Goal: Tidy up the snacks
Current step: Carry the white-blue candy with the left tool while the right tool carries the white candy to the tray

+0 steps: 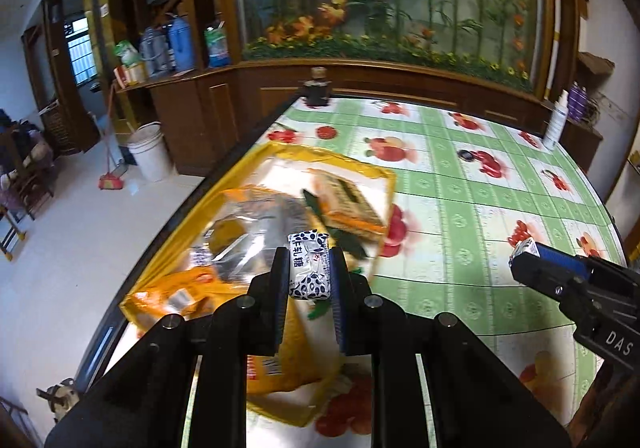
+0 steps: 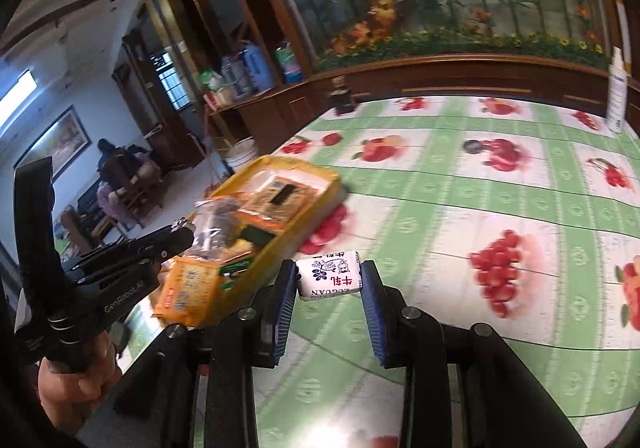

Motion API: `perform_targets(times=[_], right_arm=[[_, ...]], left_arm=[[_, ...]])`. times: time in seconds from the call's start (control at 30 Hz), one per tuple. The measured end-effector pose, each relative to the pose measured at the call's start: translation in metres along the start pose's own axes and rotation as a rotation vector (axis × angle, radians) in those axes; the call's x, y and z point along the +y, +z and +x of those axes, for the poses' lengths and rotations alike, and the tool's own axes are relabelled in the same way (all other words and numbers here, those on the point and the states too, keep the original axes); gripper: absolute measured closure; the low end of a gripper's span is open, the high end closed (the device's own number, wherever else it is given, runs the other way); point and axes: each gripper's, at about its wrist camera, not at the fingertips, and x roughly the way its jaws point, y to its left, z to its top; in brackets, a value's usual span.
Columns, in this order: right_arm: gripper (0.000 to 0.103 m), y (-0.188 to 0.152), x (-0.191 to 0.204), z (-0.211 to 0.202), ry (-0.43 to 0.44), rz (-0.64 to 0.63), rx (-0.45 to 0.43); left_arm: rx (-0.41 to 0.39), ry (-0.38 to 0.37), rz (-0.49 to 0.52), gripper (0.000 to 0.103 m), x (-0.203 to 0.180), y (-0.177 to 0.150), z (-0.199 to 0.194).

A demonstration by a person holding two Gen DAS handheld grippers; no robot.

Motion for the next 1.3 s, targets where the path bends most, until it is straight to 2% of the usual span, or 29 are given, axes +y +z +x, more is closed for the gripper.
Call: perform_targets(times=[0.23,0.53,0.8,1.3], right_arm=[[0.070,0.006,0.053,0.024,0.065,-0.072,0.026],[0.070,0.015,0.098,0.047,0.115,-0.138,0.038],[0.070,0.014,0.114,0.062,0.129,-0.163,0.061],[0.070,0.011,0.120,0.087,0.127,-0.175,0.101]], left_arm=[[-0.018,0.043,-0.059,0.087,0.038,-0.004,-0.003],[-0.026,0.071,-0.110,0.086,0.067,-0.006,-0.003],[-0.027,0.104,-0.124,0.086,0.079,-0.008,0.001],[-0.005,0.127,-0.133,0.086,0.089,-0.011,0.015]])
